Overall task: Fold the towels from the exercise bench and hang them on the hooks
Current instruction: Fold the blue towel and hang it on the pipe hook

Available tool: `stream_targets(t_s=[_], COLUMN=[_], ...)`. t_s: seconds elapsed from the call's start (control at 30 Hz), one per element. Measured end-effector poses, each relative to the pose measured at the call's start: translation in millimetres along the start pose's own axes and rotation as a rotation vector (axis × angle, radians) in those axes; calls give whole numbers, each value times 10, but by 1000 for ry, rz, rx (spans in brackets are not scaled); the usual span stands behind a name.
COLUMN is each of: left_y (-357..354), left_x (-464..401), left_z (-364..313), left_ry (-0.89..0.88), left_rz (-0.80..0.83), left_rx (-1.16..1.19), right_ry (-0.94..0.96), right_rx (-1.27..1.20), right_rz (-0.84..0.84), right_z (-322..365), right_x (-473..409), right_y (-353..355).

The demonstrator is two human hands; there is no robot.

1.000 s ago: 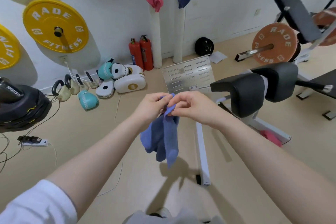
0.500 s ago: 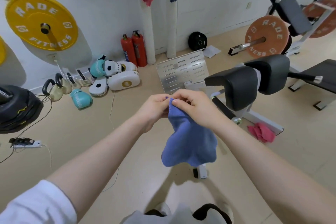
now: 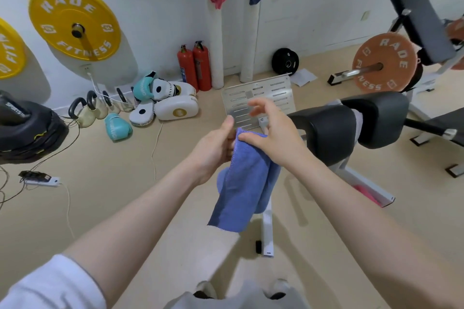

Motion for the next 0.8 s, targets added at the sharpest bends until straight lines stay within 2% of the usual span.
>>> stream_targets(t_s=[0.1, 0.2, 0.37, 0.47, 0.63, 0.8], left_y=[-160, -254, -357, -404, -604, -937], left_x=[13, 8, -18, -12, -12, -81], left_z=[-127, -202, -423, -441, -449, -533], left_ry=[-119, -126, -194, -235, -302, -371], left_rz=[60, 94, 12, -60, -139, -326], left_rx=[-128, -173, -316, -423, -568, -774], right_ry=[-48, -137, -203, -145, -27, -41], right_rx=[-47, -161, -205, -75, 287, 260], right_rz=[97, 241, 457, 538, 404, 279], right_z=[-94, -198, -355, -413, -442, -535], right_x=[-24, -1, 151, 210, 231, 296], right_y=[129, 200, 269, 345, 545, 697])
Point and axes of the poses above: each hand's wrist, its own x-axis away from the middle knuckle, its own y-axis out of the back of the hand, z = x × y, the point moved 6 cm from there along -x, towards the middle knuckle, and after that the axes turned 10 degrees about -x, right-handed, at the moved point
